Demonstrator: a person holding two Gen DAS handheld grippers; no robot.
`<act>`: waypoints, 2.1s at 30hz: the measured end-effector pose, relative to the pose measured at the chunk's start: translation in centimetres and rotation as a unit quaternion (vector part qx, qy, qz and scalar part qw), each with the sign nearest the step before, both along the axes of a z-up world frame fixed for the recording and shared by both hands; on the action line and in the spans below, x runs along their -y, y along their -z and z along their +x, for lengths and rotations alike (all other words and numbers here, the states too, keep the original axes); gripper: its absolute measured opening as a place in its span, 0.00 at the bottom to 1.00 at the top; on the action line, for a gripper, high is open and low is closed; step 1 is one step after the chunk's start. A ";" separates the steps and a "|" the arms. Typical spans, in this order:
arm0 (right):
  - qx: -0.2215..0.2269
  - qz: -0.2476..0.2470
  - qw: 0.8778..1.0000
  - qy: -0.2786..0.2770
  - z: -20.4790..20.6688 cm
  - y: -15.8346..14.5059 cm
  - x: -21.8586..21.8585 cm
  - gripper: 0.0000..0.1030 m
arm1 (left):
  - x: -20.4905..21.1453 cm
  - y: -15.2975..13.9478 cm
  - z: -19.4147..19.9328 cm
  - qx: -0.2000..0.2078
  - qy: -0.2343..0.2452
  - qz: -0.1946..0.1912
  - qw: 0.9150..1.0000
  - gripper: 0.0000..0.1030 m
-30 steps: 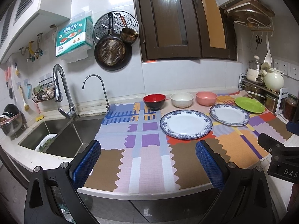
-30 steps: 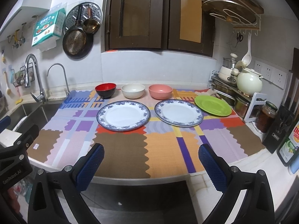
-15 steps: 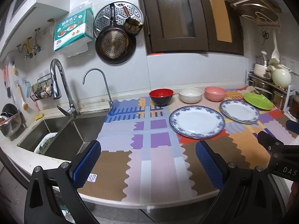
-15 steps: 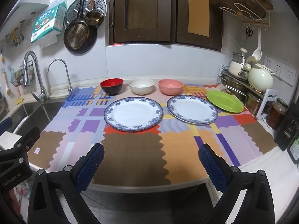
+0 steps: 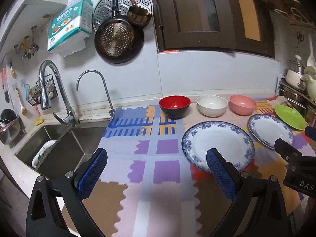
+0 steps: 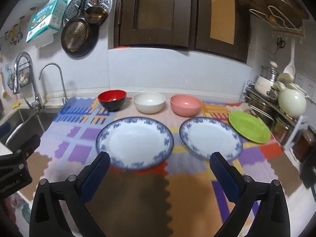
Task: Organize plates and bowls
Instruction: 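Reach both grippers to the larger blue-and-white plate rim and close them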
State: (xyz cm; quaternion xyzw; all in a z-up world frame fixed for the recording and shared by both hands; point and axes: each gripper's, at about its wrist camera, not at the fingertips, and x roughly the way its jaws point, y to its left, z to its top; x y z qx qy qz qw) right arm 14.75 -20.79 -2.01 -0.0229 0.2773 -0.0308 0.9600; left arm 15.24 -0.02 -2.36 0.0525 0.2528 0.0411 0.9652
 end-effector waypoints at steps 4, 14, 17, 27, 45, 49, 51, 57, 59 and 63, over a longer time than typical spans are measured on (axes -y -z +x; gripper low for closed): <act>-0.008 0.005 1.000 -0.013 2.9 0.6 1.2 0.99 | 1.1 0.4 2.1 -0.004 -0.011 0.000 1.000 0.97; -0.035 0.015 0.999 -0.033 7.9 2.8 2.8 0.96 | 2.6 2.2 6.9 -0.039 -0.007 0.015 0.999 0.92; -0.038 0.014 0.999 -0.024 8.9 3.4 3.0 0.95 | 2.9 2.9 8.3 -0.039 0.002 0.028 0.999 0.91; -0.076 0.006 0.997 -0.022 13.1 5.7 2.8 0.80 | 3.2 5.8 14.0 -0.096 0.032 0.027 0.994 0.81; -0.172 0.013 0.985 -0.018 17.8 11.0 3.3 0.57 | 3.8 10.8 18.8 -0.185 0.058 -0.002 0.981 0.60; -0.177 0.012 0.984 -0.014 18.3 11.2 3.5 0.56 | 4.1 11.1 19.5 -0.200 0.065 -0.011 0.978 0.51; -0.180 0.015 0.983 -0.013 18.6 11.3 3.6 0.52 | 4.0 11.2 19.8 -0.205 0.067 -0.015 0.976 0.48; -0.190 0.017 0.982 -0.010 19.2 11.5 3.7 0.49 | 4.0 11.8 20.4 -0.230 0.073 -0.036 0.970 0.38; -0.191 0.015 0.981 -0.012 19.4 11.6 3.7 0.46 | 3.9 12.0 20.5 -0.236 0.076 -0.044 0.968 0.35; -0.196 0.014 0.980 -0.014 19.5 11.7 3.6 0.42 | 4.0 12.1 20.6 -0.239 0.076 -0.048 0.967 0.34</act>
